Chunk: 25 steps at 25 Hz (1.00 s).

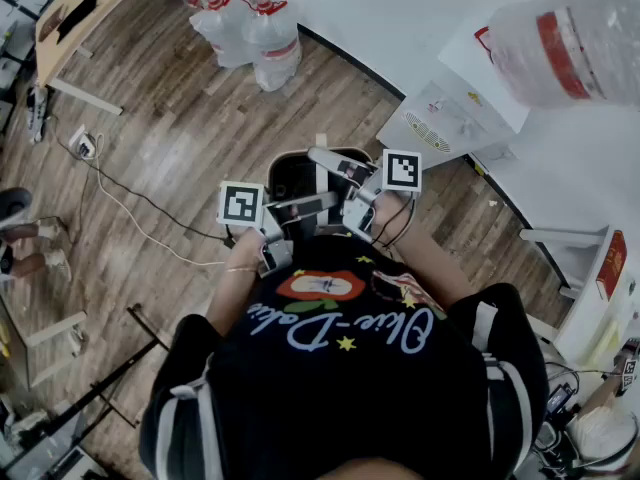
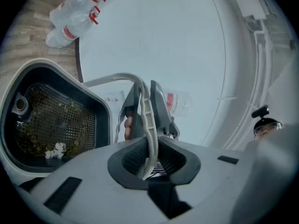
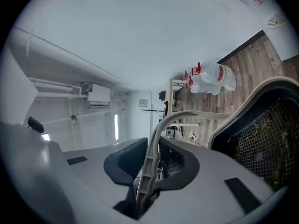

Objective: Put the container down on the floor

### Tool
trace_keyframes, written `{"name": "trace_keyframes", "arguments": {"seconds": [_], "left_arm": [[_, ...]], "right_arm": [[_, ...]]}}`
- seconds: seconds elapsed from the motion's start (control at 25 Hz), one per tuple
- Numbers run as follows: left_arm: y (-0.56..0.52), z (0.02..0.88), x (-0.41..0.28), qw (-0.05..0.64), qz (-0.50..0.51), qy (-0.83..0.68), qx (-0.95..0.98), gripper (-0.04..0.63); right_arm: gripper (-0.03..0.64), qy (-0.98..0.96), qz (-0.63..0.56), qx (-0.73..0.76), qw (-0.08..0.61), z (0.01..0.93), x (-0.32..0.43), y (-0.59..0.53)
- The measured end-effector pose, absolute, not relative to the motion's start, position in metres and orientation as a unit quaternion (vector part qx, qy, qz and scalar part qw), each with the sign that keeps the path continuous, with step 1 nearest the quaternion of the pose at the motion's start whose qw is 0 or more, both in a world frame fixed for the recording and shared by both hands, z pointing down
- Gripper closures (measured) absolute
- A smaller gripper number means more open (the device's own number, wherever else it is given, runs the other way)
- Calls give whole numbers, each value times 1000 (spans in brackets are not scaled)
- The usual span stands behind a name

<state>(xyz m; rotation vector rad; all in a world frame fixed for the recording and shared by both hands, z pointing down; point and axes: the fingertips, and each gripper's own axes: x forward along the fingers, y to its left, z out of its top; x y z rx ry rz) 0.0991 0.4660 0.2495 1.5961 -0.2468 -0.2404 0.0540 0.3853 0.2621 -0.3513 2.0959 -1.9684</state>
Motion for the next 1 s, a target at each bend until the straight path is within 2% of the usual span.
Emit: {"name": "trace_keyframes", "arguments": {"seconds": [0.76,1.0], "left_arm": [[468,250,97,690,-97,-104,710,546],[457,258,148,691,-94,-109,708,546]], "right_arm": [[551,713,-675,-135,132,260,57,386],[551,715,-677,-132,113,269,106,375]]}}
